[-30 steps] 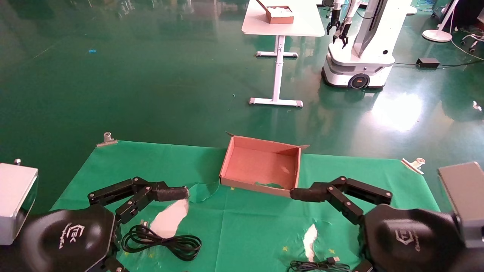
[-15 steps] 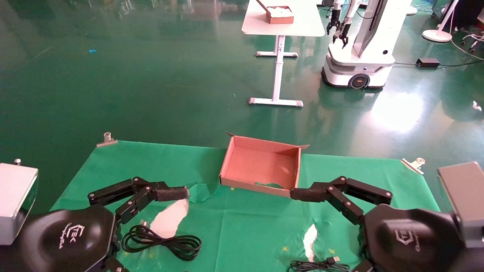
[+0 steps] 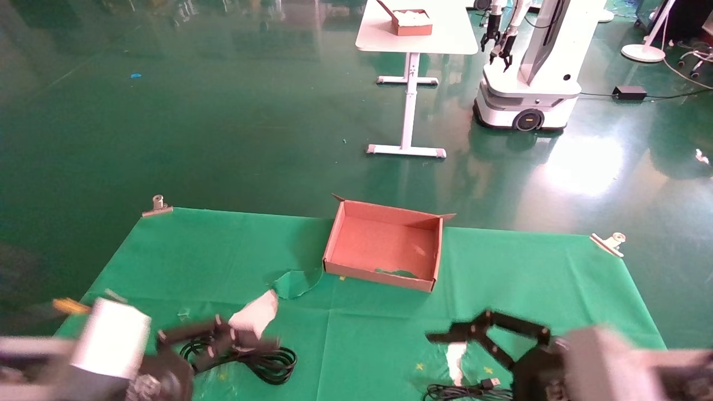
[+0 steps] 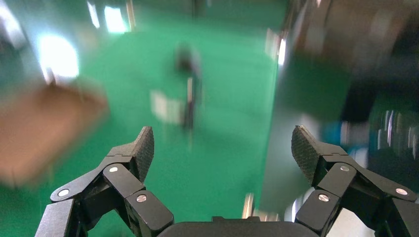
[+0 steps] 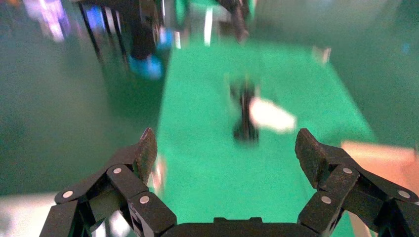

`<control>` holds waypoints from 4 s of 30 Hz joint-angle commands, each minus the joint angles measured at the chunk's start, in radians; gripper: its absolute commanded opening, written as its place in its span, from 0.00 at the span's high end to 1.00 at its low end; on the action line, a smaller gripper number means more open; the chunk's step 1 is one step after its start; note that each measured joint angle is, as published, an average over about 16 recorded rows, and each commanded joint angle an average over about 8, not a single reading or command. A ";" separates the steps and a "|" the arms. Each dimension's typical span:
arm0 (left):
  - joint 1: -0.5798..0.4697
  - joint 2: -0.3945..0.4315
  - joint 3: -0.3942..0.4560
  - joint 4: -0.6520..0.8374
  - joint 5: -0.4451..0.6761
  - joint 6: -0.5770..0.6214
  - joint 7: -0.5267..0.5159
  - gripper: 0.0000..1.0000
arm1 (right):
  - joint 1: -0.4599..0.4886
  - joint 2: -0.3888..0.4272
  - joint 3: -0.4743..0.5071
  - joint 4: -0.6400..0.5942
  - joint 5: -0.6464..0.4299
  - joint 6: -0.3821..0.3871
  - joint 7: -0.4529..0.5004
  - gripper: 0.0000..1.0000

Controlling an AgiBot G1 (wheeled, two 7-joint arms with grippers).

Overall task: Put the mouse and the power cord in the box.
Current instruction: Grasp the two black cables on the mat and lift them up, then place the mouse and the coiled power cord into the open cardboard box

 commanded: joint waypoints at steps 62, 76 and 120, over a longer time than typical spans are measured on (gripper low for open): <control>-0.245 0.476 0.397 0.342 1.031 -0.236 -0.081 0.60 | 0.160 -0.326 -0.311 -0.229 -0.876 0.237 0.013 0.02; -0.245 0.476 0.397 0.343 1.030 -0.236 -0.080 1.00 | 0.155 -0.330 -0.309 -0.236 -0.883 0.258 0.009 1.00; -0.245 0.475 0.396 0.342 1.030 -0.237 -0.080 1.00 | 0.156 -0.325 -0.308 -0.228 -0.875 0.247 0.011 1.00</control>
